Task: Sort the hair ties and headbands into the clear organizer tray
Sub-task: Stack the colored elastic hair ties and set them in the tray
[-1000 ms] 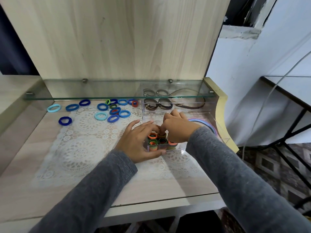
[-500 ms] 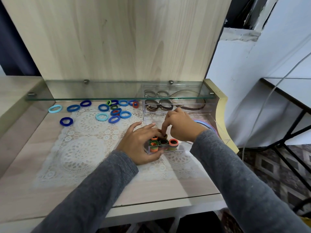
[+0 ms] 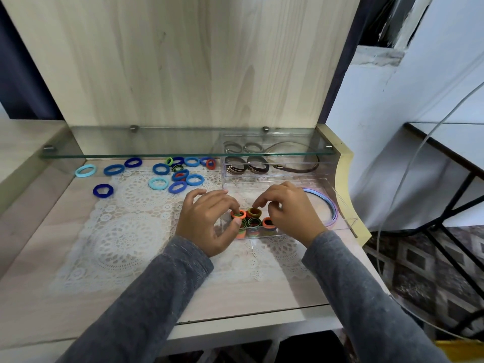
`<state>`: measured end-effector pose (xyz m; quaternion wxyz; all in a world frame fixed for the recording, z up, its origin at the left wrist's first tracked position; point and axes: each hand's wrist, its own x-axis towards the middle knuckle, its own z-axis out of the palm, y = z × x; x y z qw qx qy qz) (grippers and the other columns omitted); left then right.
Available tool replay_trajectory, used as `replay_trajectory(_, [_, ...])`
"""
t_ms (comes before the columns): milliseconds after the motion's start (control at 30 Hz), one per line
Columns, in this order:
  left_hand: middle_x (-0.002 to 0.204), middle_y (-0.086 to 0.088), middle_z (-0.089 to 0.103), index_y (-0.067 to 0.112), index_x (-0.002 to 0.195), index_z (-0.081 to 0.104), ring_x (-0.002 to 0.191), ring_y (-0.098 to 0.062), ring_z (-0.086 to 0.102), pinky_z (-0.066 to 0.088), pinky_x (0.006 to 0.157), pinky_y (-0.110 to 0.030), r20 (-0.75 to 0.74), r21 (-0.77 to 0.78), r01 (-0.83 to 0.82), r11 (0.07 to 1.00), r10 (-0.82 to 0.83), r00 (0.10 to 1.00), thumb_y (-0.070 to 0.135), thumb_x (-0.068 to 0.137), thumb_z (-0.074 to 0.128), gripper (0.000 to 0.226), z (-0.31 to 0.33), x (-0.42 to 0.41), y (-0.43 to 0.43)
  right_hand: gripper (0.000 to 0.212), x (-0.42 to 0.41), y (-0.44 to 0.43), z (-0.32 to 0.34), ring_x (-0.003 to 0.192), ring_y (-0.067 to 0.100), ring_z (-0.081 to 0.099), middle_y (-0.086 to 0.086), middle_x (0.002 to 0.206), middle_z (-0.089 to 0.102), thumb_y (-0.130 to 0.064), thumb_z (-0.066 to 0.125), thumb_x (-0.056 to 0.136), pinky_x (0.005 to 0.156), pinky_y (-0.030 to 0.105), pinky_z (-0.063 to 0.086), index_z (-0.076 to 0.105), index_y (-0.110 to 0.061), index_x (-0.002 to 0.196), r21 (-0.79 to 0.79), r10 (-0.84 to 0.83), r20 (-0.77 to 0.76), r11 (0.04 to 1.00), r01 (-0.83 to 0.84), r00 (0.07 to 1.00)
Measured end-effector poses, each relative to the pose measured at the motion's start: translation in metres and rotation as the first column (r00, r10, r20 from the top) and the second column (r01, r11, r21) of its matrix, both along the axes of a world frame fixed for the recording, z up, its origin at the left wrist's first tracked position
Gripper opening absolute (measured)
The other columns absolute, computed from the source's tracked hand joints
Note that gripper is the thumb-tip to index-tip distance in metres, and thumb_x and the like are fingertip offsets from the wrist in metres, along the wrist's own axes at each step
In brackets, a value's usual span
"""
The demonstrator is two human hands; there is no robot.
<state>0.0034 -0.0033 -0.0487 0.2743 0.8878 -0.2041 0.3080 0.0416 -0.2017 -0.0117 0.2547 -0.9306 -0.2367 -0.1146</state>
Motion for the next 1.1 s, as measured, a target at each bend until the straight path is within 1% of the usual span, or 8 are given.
replay_trajectory(167, [0.096, 0.016, 0.069, 0.026, 0.085, 0.067, 0.112, -0.012, 0.061, 0.033, 0.103, -0.047, -0.042, 0.033, 0.0, 0.999, 0.002, 0.999, 0.041, 0.084, 0.045, 0.027, -0.0006, 0.0013, 0.0002, 0.043, -0.0044, -0.0029, -0.0033, 0.088, 0.018, 0.051, -0.012, 0.088, 0.071, -0.009, 0.042, 0.075, 0.076, 0.037, 0.036, 0.077, -0.03, 0.086, -0.059, 0.021, 0.061, 0.998, -0.018, 0.998])
replay_trajectory(367, [0.095, 0.016, 0.069, 0.026, 0.086, 0.068, 0.112, -0.012, 0.061, 0.03, 0.104, -0.042, -0.079, 0.057, -0.008, 0.998, 0.012, 0.997, 0.041, 0.083, 0.045, 0.028, -0.0007, 0.0014, -0.0001, 0.039, -0.0032, -0.002, -0.0058, 0.087, 0.017, 0.05, -0.012, 0.088, 0.07, -0.004, 0.05, 0.078, 0.075, 0.036, 0.033, 0.077, -0.03, 0.09, -0.093, 0.051, 0.072, 0.995, -0.044, 0.996])
replay_trajectory(533, [0.095, 0.015, 0.069, 0.026, 0.085, 0.067, 0.11, -0.011, 0.061, 0.028, 0.103, -0.038, -0.082, 0.064, -0.006, 0.998, 0.011, 0.997, 0.041, 0.083, 0.045, 0.027, -0.0005, 0.0015, -0.0006, 0.039, -0.0034, -0.0012, -0.0027, 0.087, 0.015, 0.048, -0.013, 0.088, 0.068, -0.007, 0.048, 0.079, 0.076, 0.034, 0.031, 0.077, -0.03, 0.092, -0.125, 0.096, 0.07, 0.988, -0.086, 0.993])
replay_trajectory(633, [0.097, 0.014, 0.068, 0.024, 0.088, 0.067, 0.108, -0.009, 0.06, 0.029, 0.102, -0.036, -0.078, 0.058, -0.007, 0.998, 0.012, 0.997, 0.04, 0.083, 0.045, 0.028, 0.0002, 0.0014, -0.0012, 0.04, -0.0028, -0.0011, -0.0019, 0.085, 0.015, 0.05, -0.013, 0.085, 0.068, -0.009, 0.044, 0.077, 0.075, 0.035, 0.033, 0.077, -0.028, 0.087, -0.106, 0.098, 0.092, 0.99, -0.088, 0.991])
replay_trajectory(733, [0.098, 0.013, 0.069, 0.023, 0.092, 0.067, 0.106, -0.01, 0.06, 0.029, 0.101, -0.036, -0.071, 0.057, -0.012, 0.998, 0.016, 0.997, 0.04, 0.083, 0.044, 0.03, 0.0011, 0.0007, -0.002, 0.039, -0.0022, -0.0011, -0.003, 0.081, 0.016, 0.055, -0.013, 0.08, 0.069, -0.008, 0.043, 0.073, 0.074, 0.037, 0.038, 0.077, -0.027, 0.077, -0.039, 0.049, 0.142, 0.998, -0.043, 0.989])
replay_trajectory(833, [0.099, 0.012, 0.069, 0.023, 0.094, 0.067, 0.105, -0.011, 0.06, 0.029, 0.101, -0.036, -0.073, 0.056, -0.026, 0.998, 0.03, 0.997, 0.041, 0.084, 0.042, 0.032, 0.0021, 0.0004, -0.0019, 0.035, -0.0012, -0.0025, -0.004, 0.083, 0.016, 0.056, -0.011, 0.082, 0.069, -0.006, 0.046, 0.076, 0.076, 0.037, 0.038, 0.076, -0.025, 0.076, 0.025, -0.029, 0.139, 0.999, 0.026, 0.99])
replay_trajectory(967, [0.11, 0.012, 0.066, 0.025, 0.101, 0.066, 0.112, -0.011, 0.056, 0.027, 0.102, -0.037, -0.109, 0.096, -0.038, 0.995, 0.049, 0.993, 0.045, 0.087, 0.037, 0.038, 0.0015, 0.003, -0.0021, 0.032, -0.0001, -0.0036, -0.0057, 0.088, 0.017, 0.052, -0.01, 0.086, 0.067, -0.001, 0.051, 0.078, 0.081, 0.037, 0.035, 0.073, -0.024, 0.073, -0.039, -0.131, 0.128, 0.99, 0.137, 0.983])
replay_trajectory(1100, [0.124, 0.009, 0.06, 0.03, 0.106, 0.065, 0.125, -0.014, 0.047, 0.02, 0.105, -0.037, -0.159, 0.169, -0.08, 0.982, 0.107, 0.981, 0.049, 0.088, 0.032, 0.042, -0.0023, 0.0063, -0.0034, 0.029, -0.0012, -0.0015, -0.004, 0.095, 0.017, 0.049, -0.011, 0.092, 0.064, -0.006, 0.052, 0.079, 0.085, 0.038, 0.033, 0.071, -0.024, 0.067, -0.159, -0.141, 0.077, 0.975, 0.152, 0.987])
